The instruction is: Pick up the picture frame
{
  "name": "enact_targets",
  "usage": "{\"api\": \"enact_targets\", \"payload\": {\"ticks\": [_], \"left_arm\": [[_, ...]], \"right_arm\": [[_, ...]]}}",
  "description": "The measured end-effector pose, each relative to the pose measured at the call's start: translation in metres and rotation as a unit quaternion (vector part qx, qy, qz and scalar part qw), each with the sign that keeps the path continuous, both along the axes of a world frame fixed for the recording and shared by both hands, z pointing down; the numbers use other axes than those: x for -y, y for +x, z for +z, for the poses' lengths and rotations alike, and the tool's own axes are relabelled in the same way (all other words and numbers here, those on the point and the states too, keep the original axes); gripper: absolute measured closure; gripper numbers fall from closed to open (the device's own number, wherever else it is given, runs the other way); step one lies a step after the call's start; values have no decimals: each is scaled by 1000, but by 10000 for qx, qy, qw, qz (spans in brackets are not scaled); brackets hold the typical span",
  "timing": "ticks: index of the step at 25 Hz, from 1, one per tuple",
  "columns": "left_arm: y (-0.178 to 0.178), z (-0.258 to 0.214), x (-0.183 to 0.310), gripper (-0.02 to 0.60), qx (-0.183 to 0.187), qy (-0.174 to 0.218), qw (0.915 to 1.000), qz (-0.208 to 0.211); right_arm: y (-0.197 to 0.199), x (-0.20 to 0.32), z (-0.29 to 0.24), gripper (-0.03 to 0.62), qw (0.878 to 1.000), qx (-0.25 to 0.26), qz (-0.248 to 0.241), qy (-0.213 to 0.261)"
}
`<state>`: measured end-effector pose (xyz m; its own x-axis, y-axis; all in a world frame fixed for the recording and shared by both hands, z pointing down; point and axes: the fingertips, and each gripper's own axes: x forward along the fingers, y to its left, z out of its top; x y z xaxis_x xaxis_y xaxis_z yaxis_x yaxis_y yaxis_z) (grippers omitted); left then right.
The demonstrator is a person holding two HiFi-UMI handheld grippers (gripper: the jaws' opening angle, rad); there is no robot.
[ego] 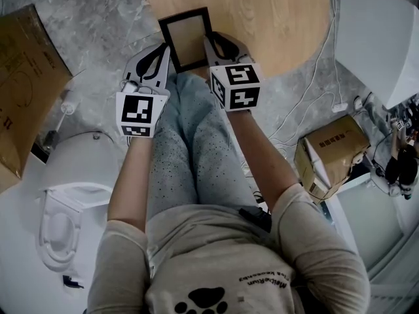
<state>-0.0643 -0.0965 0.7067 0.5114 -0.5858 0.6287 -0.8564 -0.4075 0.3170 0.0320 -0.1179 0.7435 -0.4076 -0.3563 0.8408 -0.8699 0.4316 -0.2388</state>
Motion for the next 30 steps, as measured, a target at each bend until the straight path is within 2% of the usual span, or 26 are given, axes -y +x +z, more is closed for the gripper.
{"api": "enact_targets", "payload": {"ticks": [8,13,14,15,16,19,21,23,26,30], "left_arm": [[-25,11,-12,572,37,-215,9997,-77],[-35,13,-14,571,-222,-339,9990,-184],[-36,14,-15,548,-300,-386,9986,-215],[-37,16,-16,450,-390,-452,9979,-245],[-37,18,-17,407,-487,-520,9971,-275],[-38,25,-19,407,-763,-680,9942,-329],[-37,31,-22,379,-907,-836,9918,-320],[-37,39,-23,359,-1178,-1045,9864,-461],[-38,49,-22,344,-1690,-1374,9728,-784],[-28,54,-21,341,-2220,-1678,9578,-718]], "right_arm": [[-25,-8,0,520,9999,11,-102,-25],[-35,-11,0,520,9999,-17,-98,-27],[-36,-11,0,520,9999,-18,-103,-26],[-38,-12,0,520,9999,-19,-113,-26],[-40,-12,0,520,9999,-20,-126,-24],[-45,-14,0,520,9999,-11,-128,-20],[-48,-15,1,520,9999,3,-108,-32],[-49,-16,0,520,9999,9,-100,-50],[-49,-16,-1,520,9999,6,-113,-67],[-49,-16,-1,520,9998,65,-119,-109]]}}
